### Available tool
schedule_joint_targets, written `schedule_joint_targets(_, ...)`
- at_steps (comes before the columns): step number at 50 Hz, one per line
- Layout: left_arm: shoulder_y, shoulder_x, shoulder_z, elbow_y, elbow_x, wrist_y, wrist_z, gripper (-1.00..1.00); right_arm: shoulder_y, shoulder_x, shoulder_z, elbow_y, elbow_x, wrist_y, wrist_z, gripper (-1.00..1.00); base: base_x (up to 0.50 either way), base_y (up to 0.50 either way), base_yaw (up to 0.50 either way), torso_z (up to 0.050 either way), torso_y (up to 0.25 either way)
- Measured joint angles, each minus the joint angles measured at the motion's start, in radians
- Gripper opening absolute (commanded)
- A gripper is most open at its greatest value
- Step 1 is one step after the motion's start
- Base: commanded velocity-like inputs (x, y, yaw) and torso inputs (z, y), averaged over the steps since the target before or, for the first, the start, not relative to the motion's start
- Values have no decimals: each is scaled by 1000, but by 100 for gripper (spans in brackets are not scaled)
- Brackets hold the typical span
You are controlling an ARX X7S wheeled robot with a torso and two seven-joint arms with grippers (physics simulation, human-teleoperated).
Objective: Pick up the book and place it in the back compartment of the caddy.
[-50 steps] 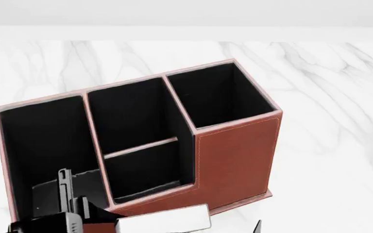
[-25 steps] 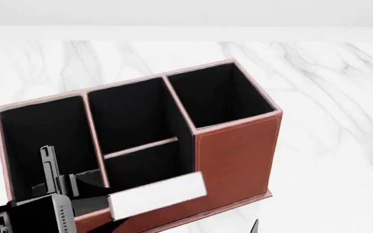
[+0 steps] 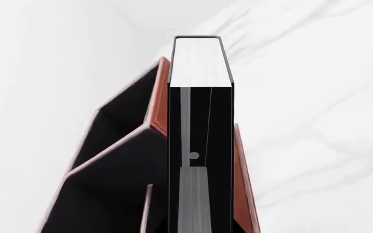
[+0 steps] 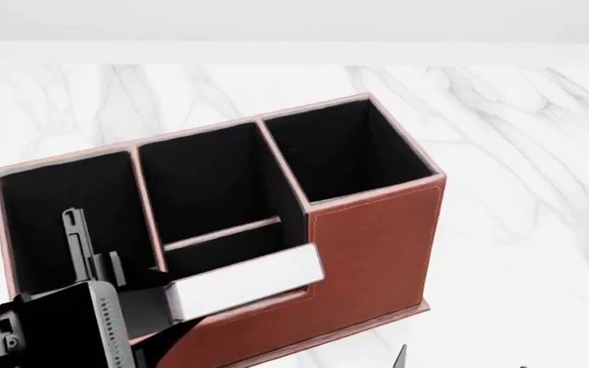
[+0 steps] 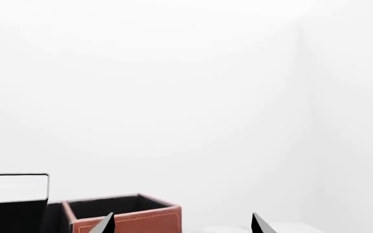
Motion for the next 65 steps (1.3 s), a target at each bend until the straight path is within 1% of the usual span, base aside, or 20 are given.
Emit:
schedule_joint_targets(18,19,22,-5,-49,-6,26,18,-100,3,-3,2,-8,-16,35,13,100,0,0,0,0,1)
schedule_joint_targets(29,31,28,-15,-126,-55,153,200,-100,8,0,-5,0,-14,28,10,100,0,0,0,0,1)
schedule_joint_targets(37,32,35,-23,-178,-89,209,299,-100,12,1,-9,5,-14,25,10,100,0,0,0,1,1)
schedule_joint_targets(48,23,48,-41,-231,-201,216,428,-100,20,1,-15,18,-17,23,11,100,0,0,0,0,1)
schedule_joint_targets(56,6,62,-50,-257,-314,176,531,-100,26,-1,-18,27,-18,22,13,100,0,0,0,0,1)
schedule_joint_targets(65,-4,74,-60,-286,-411,132,589,-100,31,-2,-21,37,-19,23,15,100,0,0,0,1,1)
